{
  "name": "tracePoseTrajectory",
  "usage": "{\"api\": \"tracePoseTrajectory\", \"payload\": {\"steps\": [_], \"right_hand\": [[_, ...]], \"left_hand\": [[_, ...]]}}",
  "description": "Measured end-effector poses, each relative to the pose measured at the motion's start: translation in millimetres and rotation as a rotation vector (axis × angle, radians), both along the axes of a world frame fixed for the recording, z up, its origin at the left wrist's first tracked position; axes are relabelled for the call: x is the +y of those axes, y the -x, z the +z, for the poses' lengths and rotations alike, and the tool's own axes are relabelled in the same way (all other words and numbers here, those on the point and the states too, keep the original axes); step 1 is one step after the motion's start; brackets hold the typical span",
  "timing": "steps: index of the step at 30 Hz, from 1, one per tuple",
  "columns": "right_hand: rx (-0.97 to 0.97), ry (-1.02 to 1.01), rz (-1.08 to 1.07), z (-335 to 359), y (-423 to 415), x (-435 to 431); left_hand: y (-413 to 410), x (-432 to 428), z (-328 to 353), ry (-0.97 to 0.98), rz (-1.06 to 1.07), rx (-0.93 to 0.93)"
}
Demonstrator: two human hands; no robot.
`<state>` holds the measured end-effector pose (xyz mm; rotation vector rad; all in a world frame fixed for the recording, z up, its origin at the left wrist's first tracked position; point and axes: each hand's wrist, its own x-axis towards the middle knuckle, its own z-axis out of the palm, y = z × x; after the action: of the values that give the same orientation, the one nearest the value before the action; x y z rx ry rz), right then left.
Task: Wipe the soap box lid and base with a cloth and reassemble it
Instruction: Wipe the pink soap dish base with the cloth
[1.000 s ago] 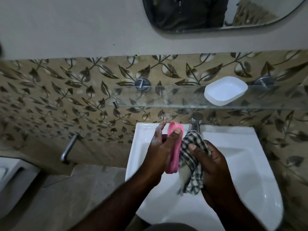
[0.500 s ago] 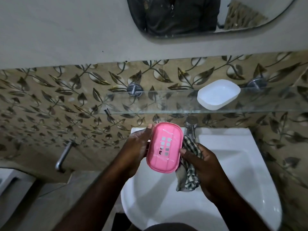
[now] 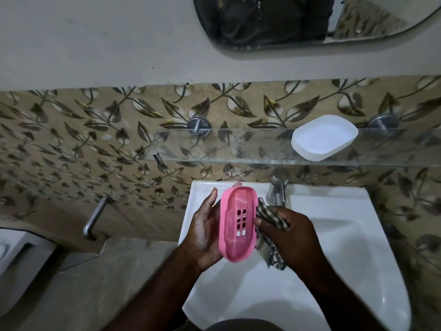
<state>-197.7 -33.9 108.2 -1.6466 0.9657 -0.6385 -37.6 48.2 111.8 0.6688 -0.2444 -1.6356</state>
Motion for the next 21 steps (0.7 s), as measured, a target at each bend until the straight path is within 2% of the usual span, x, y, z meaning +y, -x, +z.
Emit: {"api": "tracePoseTrajectory", "payload": {"steps": [5,9,12,16,21], "right_hand": [[0.032,0.101,0.095,7,5,2],[0.007,0.014,0.013,9,10,1],[0.028,-0.046,-0.025,4,15,2],[0.071,-0.139,0.024,0,19,8],[0.031,-0.201,-0.015,-1,19,12]], "left_hand": [[4,-4,-6,0.008,0.037,-0.018],[6,3,-26,-0.061,0.084,0.082],[10,9,-44,-0.244,0.082,0.064],[13,11,-46,-0.436,0.074,0.066],[7,8,-30,-0.421,0.054,0.038]]}}
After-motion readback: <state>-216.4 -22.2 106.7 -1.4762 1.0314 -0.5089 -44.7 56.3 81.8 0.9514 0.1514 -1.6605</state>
